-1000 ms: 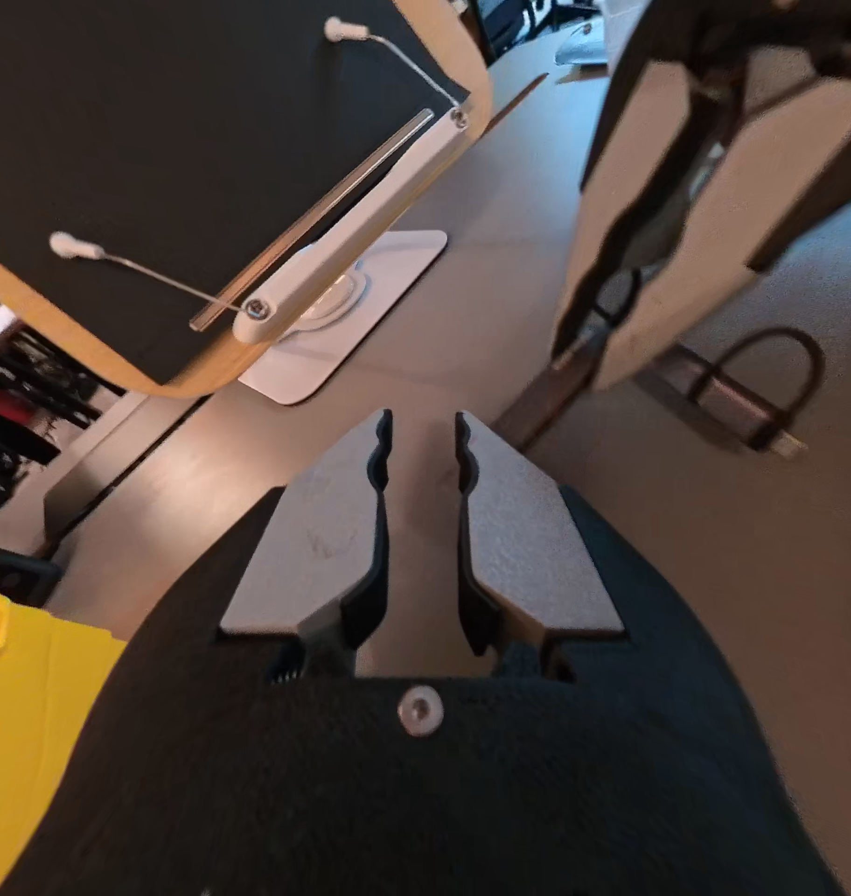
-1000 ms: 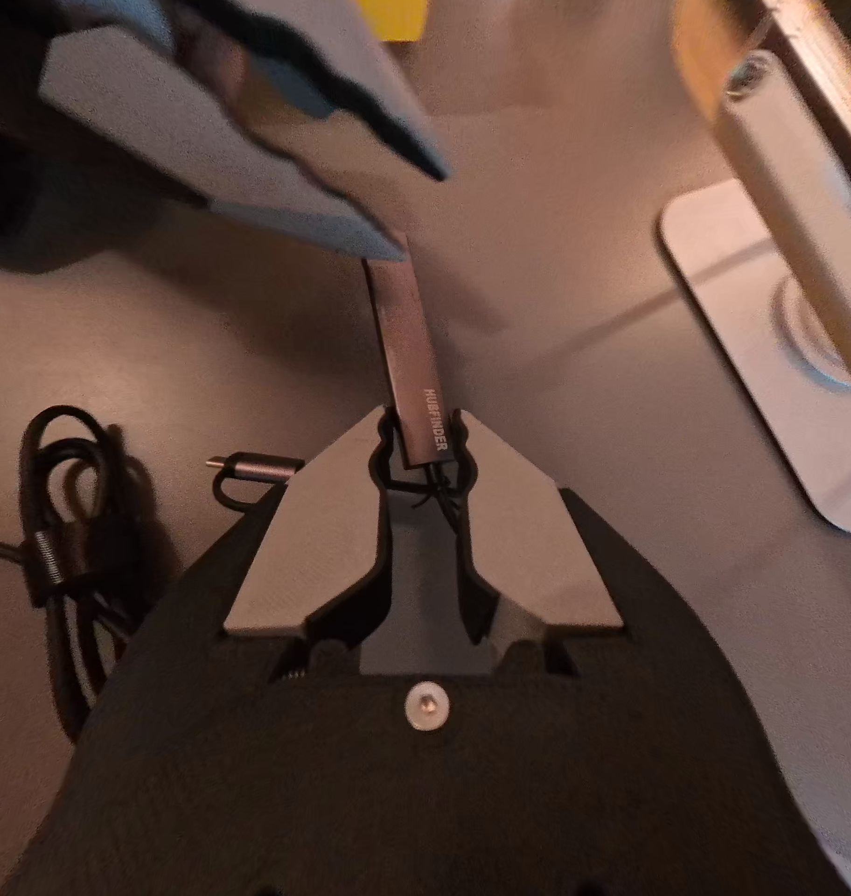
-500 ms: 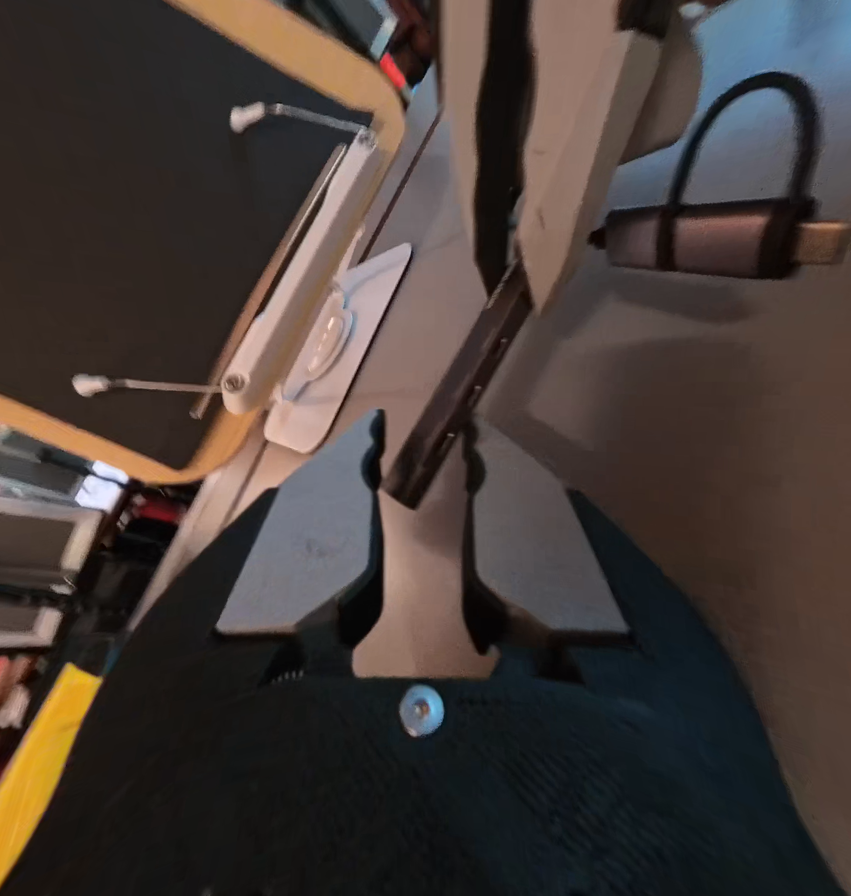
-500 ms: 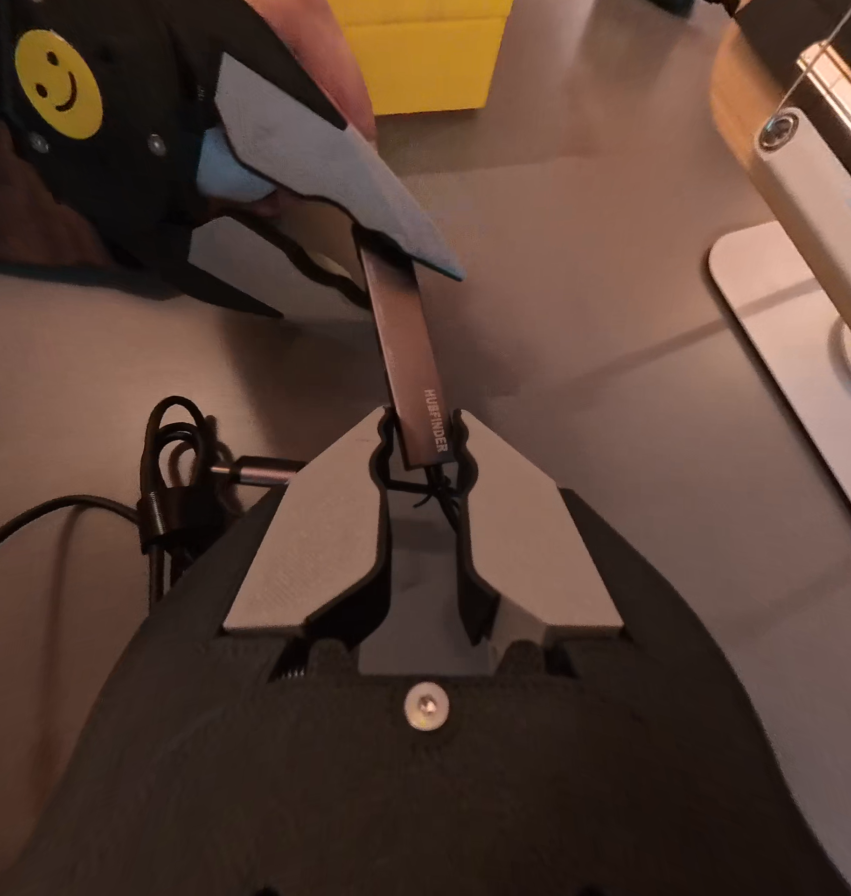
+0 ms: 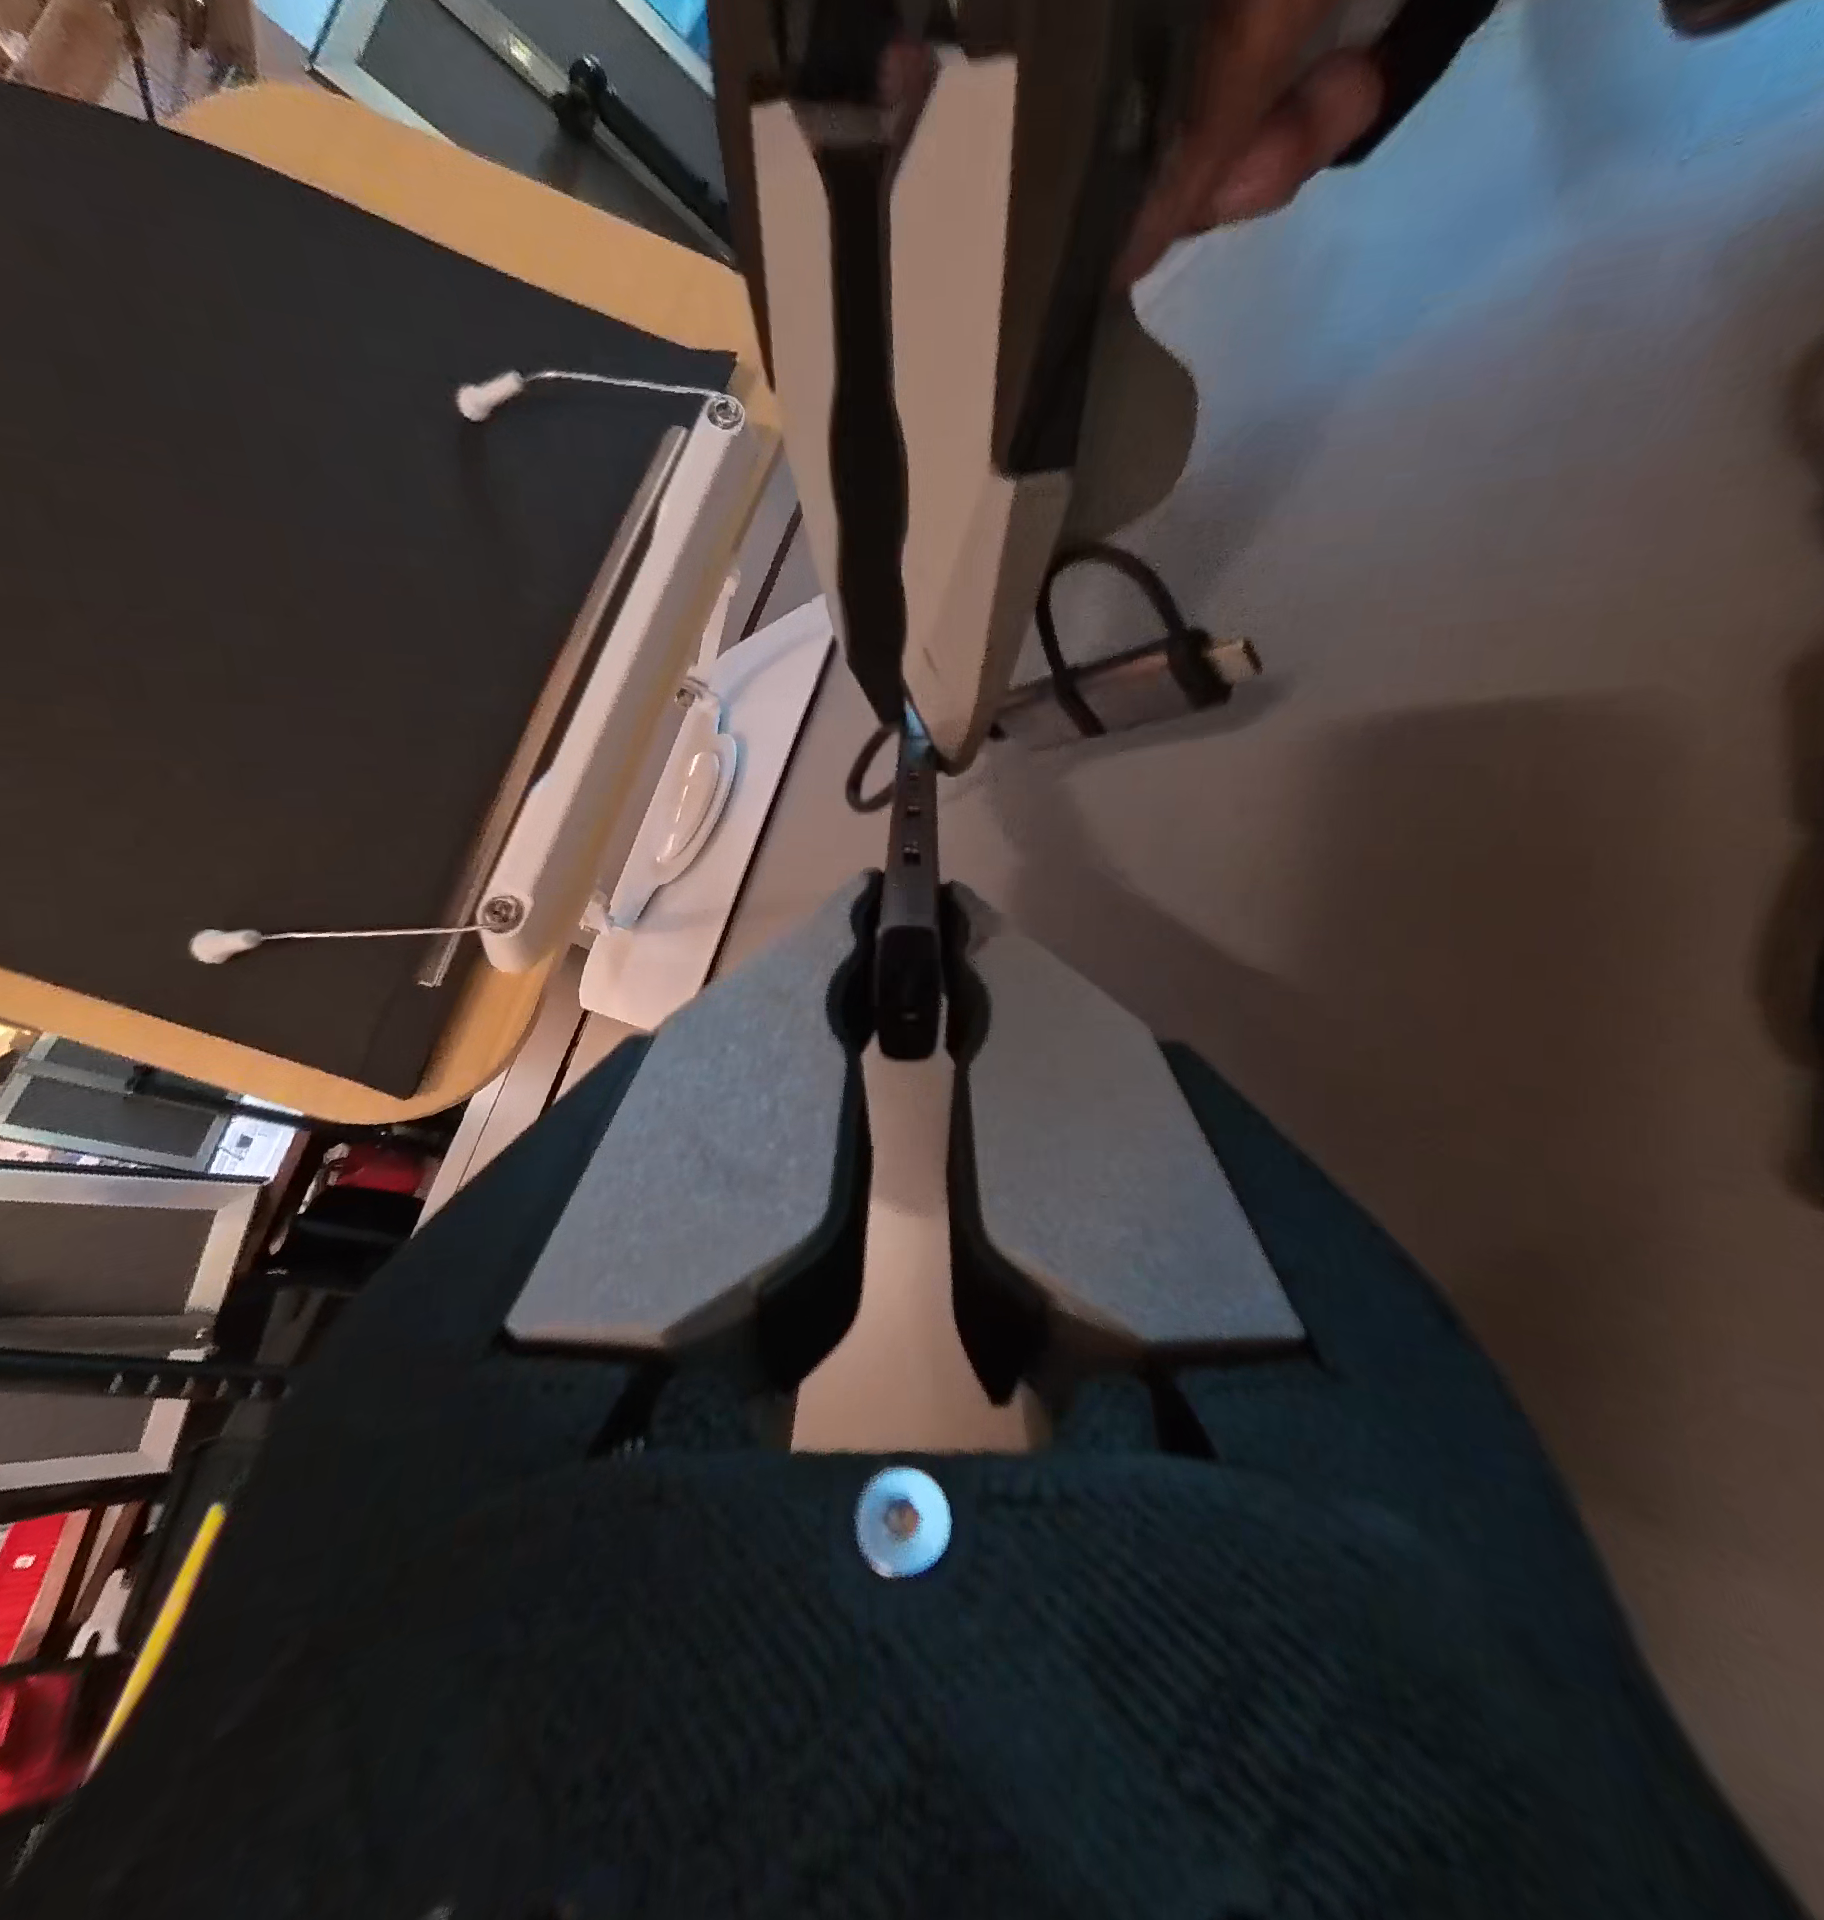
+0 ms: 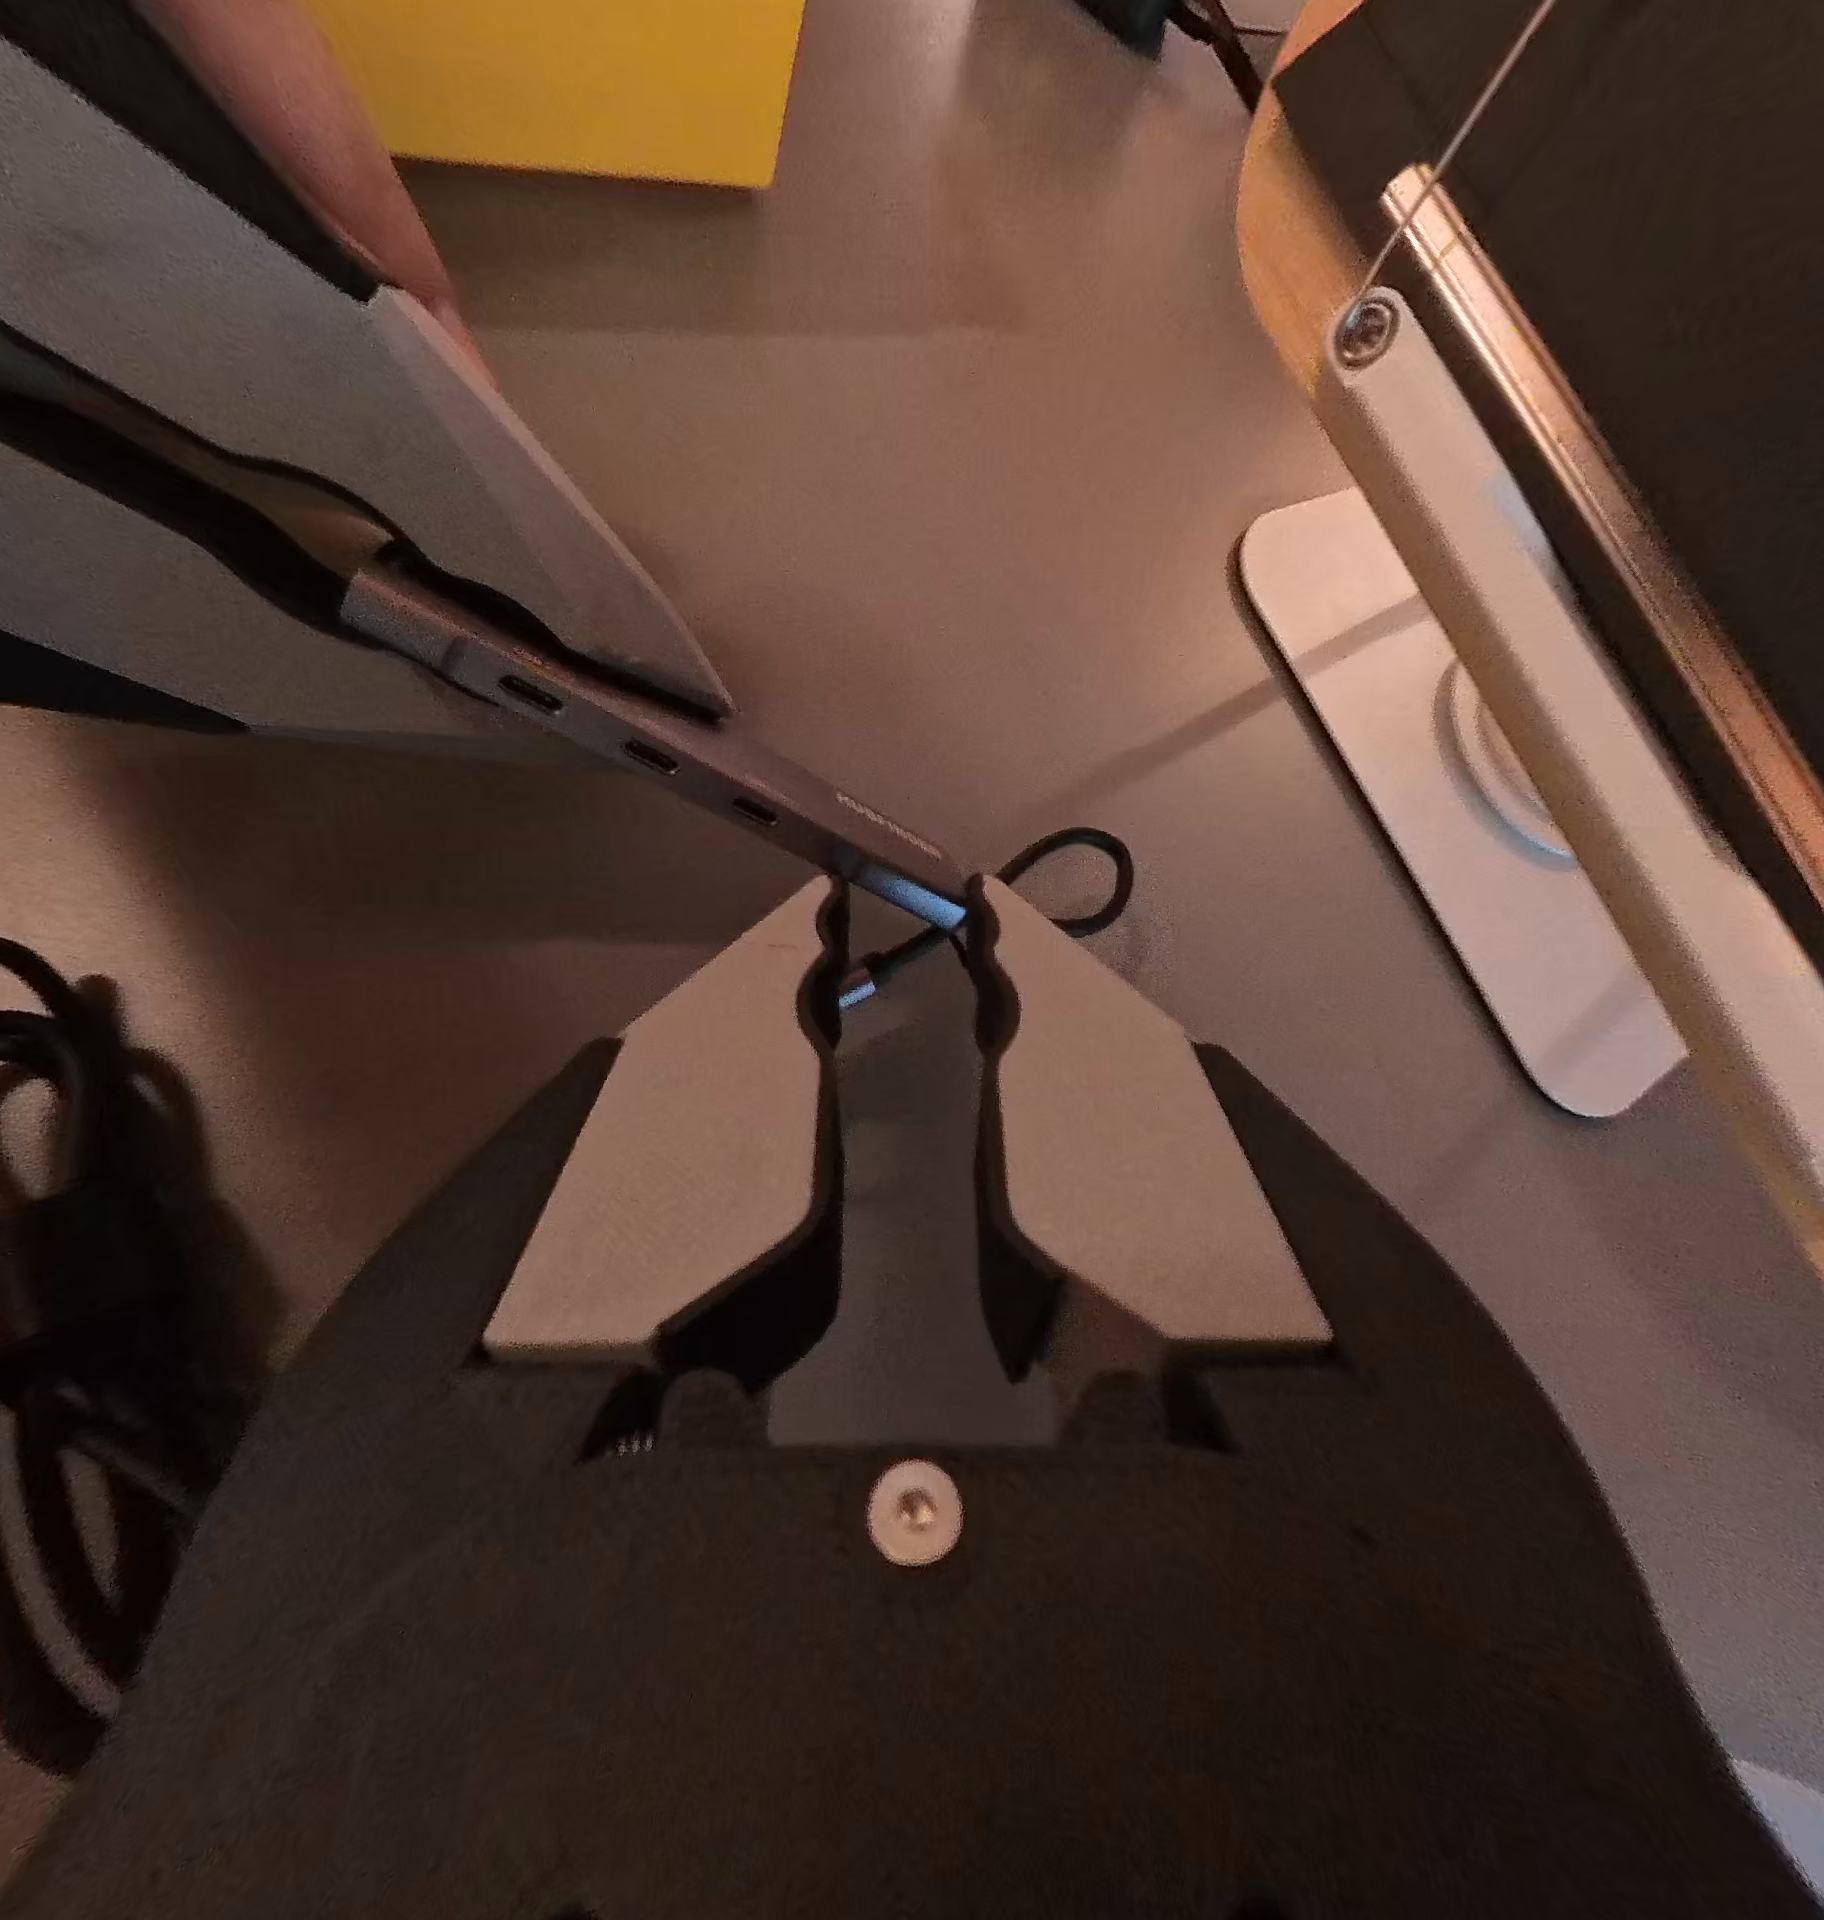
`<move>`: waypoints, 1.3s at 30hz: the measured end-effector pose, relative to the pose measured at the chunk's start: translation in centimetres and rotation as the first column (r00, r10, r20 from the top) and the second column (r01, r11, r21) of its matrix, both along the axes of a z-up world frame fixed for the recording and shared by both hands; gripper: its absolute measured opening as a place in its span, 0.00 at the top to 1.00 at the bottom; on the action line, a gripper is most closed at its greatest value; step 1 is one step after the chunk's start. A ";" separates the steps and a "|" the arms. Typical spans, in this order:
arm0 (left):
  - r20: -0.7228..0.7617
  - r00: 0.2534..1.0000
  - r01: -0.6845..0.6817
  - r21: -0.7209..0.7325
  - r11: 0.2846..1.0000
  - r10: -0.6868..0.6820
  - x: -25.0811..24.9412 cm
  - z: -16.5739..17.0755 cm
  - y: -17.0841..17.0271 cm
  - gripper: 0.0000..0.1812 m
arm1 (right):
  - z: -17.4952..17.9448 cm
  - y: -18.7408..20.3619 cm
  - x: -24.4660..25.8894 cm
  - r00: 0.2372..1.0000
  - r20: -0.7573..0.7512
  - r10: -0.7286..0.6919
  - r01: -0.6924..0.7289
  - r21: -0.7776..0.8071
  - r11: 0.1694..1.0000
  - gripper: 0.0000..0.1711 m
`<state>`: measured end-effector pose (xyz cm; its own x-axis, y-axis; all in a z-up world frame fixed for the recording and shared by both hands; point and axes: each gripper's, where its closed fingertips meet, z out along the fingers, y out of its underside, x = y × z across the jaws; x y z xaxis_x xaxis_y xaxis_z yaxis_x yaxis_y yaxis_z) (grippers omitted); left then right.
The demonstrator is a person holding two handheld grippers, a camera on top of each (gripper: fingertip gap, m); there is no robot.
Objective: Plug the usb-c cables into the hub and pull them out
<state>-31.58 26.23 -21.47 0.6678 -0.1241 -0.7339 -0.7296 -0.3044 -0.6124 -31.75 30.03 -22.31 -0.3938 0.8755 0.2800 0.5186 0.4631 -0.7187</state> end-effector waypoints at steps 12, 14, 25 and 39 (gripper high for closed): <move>0.051 0.997 -0.062 0.080 0.995 0.058 -1.9 1.3 -0.2 0.96 | 3.0 1.8 -0.3 0.986 -0.124 -0.109 0.092 -0.135 0.987 0.92; 0.050 0.997 -0.067 0.096 0.993 0.063 -2.0 1.6 -0.2 0.96 | 3.5 1.7 -0.4 0.984 -0.133 -0.120 0.094 -0.191 0.977 0.91; 0.029 0.997 -0.076 0.140 0.987 0.072 -2.1 2.4 -0.2 0.96 | 4.1 2.6 -0.9 0.966 -0.169 -0.197 0.155 -0.233 0.960 0.89; 0.017 0.999 -0.038 0.160 0.986 0.036 -1.4 2.7 -0.2 0.96 | 7.7 2.4 -0.3 0.934 -0.297 -0.197 0.069 -0.392 0.917 0.83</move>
